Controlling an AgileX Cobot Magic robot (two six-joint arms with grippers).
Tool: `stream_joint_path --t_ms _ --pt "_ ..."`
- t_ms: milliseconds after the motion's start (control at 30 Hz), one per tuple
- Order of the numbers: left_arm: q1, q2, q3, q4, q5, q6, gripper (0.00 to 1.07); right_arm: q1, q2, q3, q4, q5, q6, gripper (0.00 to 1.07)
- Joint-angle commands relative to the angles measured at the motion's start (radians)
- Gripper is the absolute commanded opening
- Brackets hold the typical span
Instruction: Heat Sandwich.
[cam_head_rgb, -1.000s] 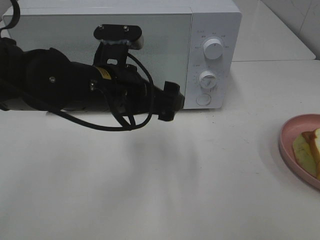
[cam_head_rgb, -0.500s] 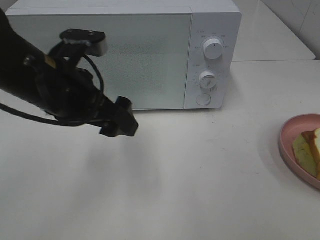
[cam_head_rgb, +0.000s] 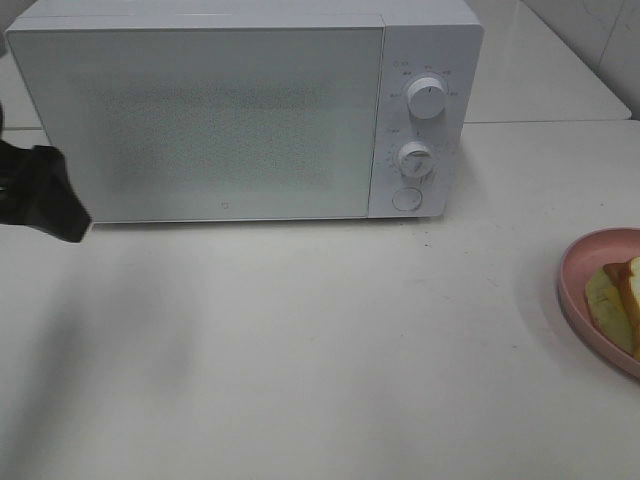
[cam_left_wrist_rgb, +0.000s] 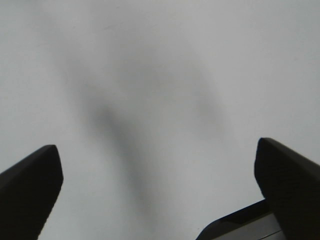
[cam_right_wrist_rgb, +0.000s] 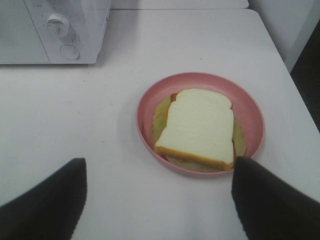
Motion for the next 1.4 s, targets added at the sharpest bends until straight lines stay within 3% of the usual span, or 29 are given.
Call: stream_joint_path --t_ms 33,100,233,400,600,1200,1400 --pt "0.089 -0.039 0.002 0.044 0.068 -0.007 1.03 -0.007 -0.027 0.0 -0.002 -0.01 -0.014 0.76" --pt "0.118 -0.048 0.002 0.055 0.088 -0.008 1.03 -0.007 -0.027 0.0 -0.002 -0.01 -0.014 0.76" --pt "0.265 -0.093 0.002 0.062 0.187 -0.016 1.03 -0.007 -0.027 0.0 -0.002 -0.01 -0.014 0.76" --pt "0.337 -0.157 0.002 0.063 0.254 -0.038 1.03 -0.007 -0.027 0.0 -0.002 -0.01 -0.014 0.76" --pt "0.337 -0.26 0.028 0.077 0.279 -0.056 1.03 -0.007 -0.027 0.0 -0.002 -0.01 -0.014 0.76" --pt "0.337 -0.859 0.262 0.133 0.248 -0.09 1.03 -0.007 -0.027 0.0 -0.002 -0.01 -0.014 0.76" --pt "0.337 -0.983 0.352 0.137 0.199 -0.104 1.03 -0.007 -0.027 0.0 -0.002 -0.01 -0.014 0.76"
